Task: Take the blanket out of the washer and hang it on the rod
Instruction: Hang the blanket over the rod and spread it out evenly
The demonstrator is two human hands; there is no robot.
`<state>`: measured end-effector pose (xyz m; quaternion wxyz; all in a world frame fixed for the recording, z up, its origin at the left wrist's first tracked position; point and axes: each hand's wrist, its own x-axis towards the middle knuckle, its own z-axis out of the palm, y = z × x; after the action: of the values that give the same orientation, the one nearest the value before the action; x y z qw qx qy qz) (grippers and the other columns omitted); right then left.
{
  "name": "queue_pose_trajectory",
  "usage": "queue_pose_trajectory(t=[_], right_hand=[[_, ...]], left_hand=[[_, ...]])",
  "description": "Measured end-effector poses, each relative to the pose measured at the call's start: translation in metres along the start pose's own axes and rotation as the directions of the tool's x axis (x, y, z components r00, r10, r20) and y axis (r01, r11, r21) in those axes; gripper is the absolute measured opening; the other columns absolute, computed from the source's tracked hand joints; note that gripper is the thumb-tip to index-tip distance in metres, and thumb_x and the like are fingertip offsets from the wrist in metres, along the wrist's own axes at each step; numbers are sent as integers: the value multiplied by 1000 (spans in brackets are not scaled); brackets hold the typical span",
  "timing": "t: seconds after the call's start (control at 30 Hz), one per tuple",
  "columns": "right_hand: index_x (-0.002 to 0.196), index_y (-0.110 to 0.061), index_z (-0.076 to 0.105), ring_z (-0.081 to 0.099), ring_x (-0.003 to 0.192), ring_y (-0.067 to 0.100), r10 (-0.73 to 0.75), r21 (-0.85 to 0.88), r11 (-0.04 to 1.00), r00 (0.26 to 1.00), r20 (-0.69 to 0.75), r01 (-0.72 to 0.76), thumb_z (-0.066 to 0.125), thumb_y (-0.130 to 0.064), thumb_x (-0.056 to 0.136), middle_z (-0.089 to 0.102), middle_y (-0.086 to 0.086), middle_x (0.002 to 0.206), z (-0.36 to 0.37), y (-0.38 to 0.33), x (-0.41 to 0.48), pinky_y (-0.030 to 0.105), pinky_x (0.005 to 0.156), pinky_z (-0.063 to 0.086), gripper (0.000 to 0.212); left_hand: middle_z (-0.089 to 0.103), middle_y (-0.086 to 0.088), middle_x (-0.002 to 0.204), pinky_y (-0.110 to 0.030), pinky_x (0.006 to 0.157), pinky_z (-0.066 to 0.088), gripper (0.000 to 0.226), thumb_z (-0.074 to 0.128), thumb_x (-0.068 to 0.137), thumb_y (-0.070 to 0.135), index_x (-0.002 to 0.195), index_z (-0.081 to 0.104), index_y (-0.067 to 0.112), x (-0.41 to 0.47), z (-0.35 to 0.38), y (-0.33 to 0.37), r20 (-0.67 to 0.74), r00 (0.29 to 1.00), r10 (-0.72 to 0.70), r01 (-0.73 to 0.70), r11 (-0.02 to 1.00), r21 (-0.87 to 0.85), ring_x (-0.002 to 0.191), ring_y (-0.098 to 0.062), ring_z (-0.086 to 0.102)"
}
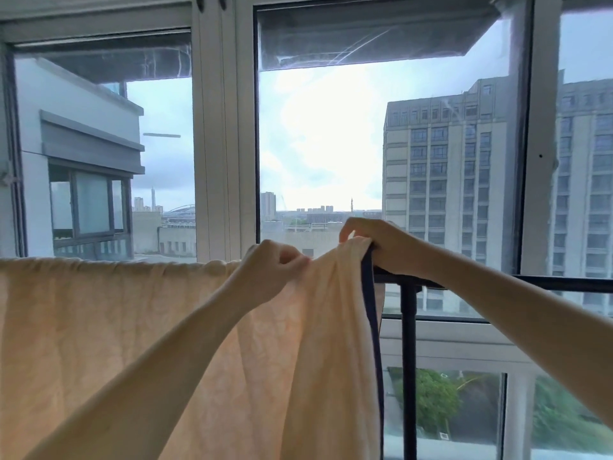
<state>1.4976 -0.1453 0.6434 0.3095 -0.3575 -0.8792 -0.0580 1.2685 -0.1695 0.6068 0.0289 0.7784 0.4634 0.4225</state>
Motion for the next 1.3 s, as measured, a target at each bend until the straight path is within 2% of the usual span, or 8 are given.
queue_pose_trajectory(t=[0.07, 0.33, 0.47, 0.67, 0.77, 0.9, 1.07, 1.3], right_hand=[[96, -19, 60, 59, 60, 13, 14, -4, 1000, 1000, -4, -14, 51, 12, 87, 64, 1, 75, -8, 2, -3, 17, 52, 45, 33], [92, -26, 60, 63, 62, 26, 82, -64, 994, 995, -54, -85, 59, 6, 88, 64, 1, 74, -36, 18, -20, 41, 54, 53, 32], [88, -23, 62, 65, 75, 13, 120, -167, 976, 985, -123, -139, 62, 4, 86, 65, -2, 84, -53, 22, -30, 22, 62, 54, 27], [95, -12, 68, 59, 72, 4, 184, -279, 931, 963, -199, -235, 61, 7, 85, 66, -2, 85, -83, 42, -50, 4, 59, 40, 23], [95, -11, 66, 58, 66, 1, 218, -239, 927, 934, -284, -289, 60, 7, 86, 63, -6, 78, -94, 51, -60, 2, 52, 41, 21], [91, -21, 63, 61, 72, 0, 220, -223, 946, 971, -99, -237, 60, 9, 86, 61, -14, 79, -85, 43, -66, 8, 60, 49, 30], [103, -19, 68, 59, 87, -6, 207, -184, 964, 976, 74, -191, 44, 18, 85, 62, -15, 92, -63, 36, -69, 7, 74, 47, 48], [111, -19, 67, 58, 88, -18, 169, -79, 984, 975, 145, -159, 52, 8, 91, 62, -23, 96, -60, 31, -70, 5, 76, 46, 37]], left_hand=[[70, 11, 77, -16, 78, 52, 10, 67, 89, 23, 91, 76, 19, 1, 0, -2, -50, 998, 37, -35, 998, 52, 72, 3, 64], [73, 6, 83, -8, 76, 47, 9, 69, 87, 14, 92, 76, 17, 8, 5, 0, -114, 989, 93, -85, 994, 73, 77, 3, 63], [73, 3, 83, -5, 72, 42, 9, 68, 87, 11, 91, 76, 15, 10, 5, -5, -169, 981, 99, -77, 988, 132, 77, -3, 64], [72, -4, 82, -34, 78, 56, 16, 60, 89, 3, 87, 74, 11, 11, -3, -22, -211, 976, 46, 13, 964, 266, 74, -17, 65], [72, -6, 84, -27, 72, 53, 17, 58, 89, 1, 88, 73, 10, 9, -9, -26, -214, 977, -2, 63, 959, 277, 73, -15, 63], [73, -4, 98, -18, 70, 48, 18, 59, 89, 3, 98, 72, 10, 10, -3, -16, -192, 981, -18, 64, 969, 238, 75, -9, 61], [69, 2, 116, -34, 88, 55, 24, 59, 93, 23, 116, 67, 18, 6, 26, 16, -68, 993, 93, -82, 987, 141, 95, -11, 66], [69, 15, 91, -44, 80, 54, 25, 59, 89, 48, 104, 71, 32, 6, 54, 34, -48, 968, 248, -241, 963, 118, 80, -9, 65]])
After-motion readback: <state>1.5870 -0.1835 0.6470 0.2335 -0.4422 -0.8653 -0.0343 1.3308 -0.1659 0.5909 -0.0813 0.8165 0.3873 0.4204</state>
